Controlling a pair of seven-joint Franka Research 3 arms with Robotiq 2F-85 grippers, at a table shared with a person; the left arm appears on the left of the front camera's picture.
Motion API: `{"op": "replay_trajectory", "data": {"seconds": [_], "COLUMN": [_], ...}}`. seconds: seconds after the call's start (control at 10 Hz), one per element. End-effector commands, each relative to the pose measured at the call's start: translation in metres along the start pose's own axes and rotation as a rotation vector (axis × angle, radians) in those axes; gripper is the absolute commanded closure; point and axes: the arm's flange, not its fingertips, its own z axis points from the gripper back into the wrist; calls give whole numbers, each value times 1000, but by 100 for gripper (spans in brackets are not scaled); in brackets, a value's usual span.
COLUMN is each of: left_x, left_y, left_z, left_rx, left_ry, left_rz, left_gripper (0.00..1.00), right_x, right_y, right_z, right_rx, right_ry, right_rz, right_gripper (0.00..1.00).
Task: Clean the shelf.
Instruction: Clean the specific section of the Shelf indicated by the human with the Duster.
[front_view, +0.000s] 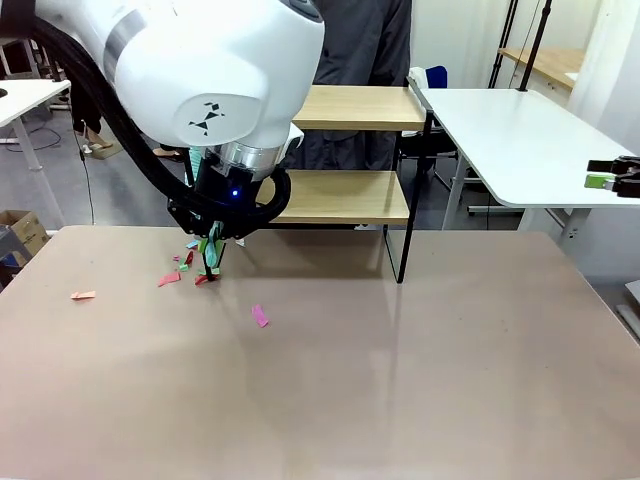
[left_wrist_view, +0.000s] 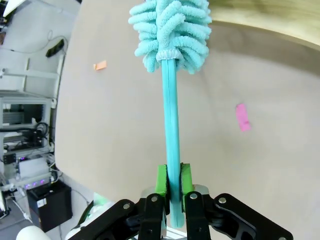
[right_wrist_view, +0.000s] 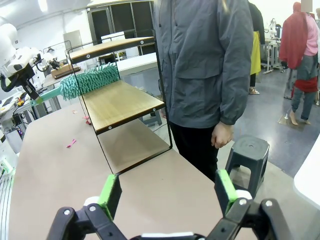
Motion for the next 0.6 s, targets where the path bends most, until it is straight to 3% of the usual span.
{"op": "replay_trajectory", "data": {"seconds": [0.0,0.2,0.5], "left_x": [-3,-12,-27], "left_y": [9,25,50], "left_z": [15,33,45], "left_rx": [-140,-341,-551], "left_ry": [-41,-92,-128], "left_rz": [-8,-129,-331], "left_gripper": [87,87,87], "right_x": [3,3,3], "right_y": [2,2,2], "right_z": [-1,-1,-1], "right_rx": [-5,-5,-5], "right_ry": [0,0,0], "right_rz": [6,6,6], "right_gripper": [0,0,0]}}
